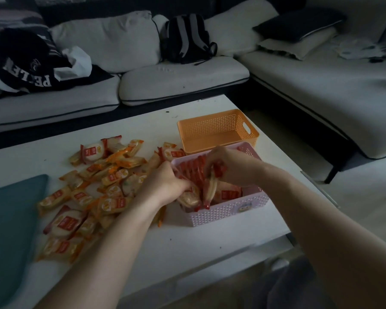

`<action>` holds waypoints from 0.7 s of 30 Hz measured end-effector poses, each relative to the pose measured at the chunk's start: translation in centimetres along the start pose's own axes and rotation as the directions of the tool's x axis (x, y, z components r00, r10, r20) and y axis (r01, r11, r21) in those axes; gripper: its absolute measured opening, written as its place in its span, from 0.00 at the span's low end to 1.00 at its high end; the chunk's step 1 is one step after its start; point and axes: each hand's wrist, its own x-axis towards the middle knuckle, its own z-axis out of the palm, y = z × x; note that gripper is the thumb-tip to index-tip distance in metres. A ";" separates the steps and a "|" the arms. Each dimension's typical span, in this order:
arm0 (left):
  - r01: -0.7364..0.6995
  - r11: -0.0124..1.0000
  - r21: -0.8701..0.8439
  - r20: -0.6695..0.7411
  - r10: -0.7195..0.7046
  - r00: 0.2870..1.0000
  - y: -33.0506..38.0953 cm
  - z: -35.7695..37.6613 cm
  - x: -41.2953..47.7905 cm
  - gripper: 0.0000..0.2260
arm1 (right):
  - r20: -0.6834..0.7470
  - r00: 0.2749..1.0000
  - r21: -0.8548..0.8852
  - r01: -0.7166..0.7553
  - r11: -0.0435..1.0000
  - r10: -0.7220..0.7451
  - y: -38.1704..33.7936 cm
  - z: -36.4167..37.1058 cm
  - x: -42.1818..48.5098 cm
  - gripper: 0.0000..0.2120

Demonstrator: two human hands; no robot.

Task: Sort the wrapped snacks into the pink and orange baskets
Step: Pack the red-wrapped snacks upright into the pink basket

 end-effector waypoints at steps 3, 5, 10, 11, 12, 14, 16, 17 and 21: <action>0.028 0.990 0.135 -0.042 -0.023 0.999 0.6 -0.5 0.5 0.18 | -0.064 0.998 -0.013 -0.012 1.000 0.011 -0.1 0.2 0.1 0.17; 0.010 0.962 0.273 -0.072 0.010 0.997 0.9 0.0 0.6 0.30 | -0.074 0.997 -0.039 -0.027 0.999 0.024 -0.4 0.7 0.1 0.18; -0.043 0.850 0.525 -0.109 0.117 0.987 1.0 2.7 0.3 0.29 | -0.052 0.999 -0.097 0.008 0.995 -0.013 -1.6 2.3 0.3 0.21; -0.032 0.848 0.529 -0.134 0.120 0.984 0.7 2.9 0.3 0.23 | -0.020 0.999 -0.109 0.024 0.994 -0.026 -1.9 2.5 0.3 0.20; -0.017 0.858 0.513 -0.155 0.112 0.982 0.4 2.9 0.2 0.18 | 0.018 0.999 -0.103 0.037 0.994 -0.036 -2.1 2.7 0.3 0.19; -0.043 0.926 0.376 -0.132 0.100 0.986 -0.3 2.5 0.2 0.11 | 0.063 0.998 -0.032 0.032 0.999 -0.030 -2.1 2.5 0.2 0.18; -0.077 0.994 0.071 -0.051 0.081 0.995 -0.8 1.7 -0.2 0.12 | 0.067 0.998 0.105 -0.025 0.994 0.018 -1.8 1.9 0.0 0.18; -0.079 0.996 -0.033 -0.022 0.079 0.997 -0.9 1.2 -0.5 0.11 | 0.067 0.997 0.172 -0.057 0.983 0.047 -1.6 1.7 -0.1 0.19; -0.087 0.982 -0.169 0.053 0.097 0.994 -2.3 0.7 -0.5 0.05 | 0.053 0.992 0.270 -0.128 0.954 0.119 -2.3 3.0 -0.1 0.14</action>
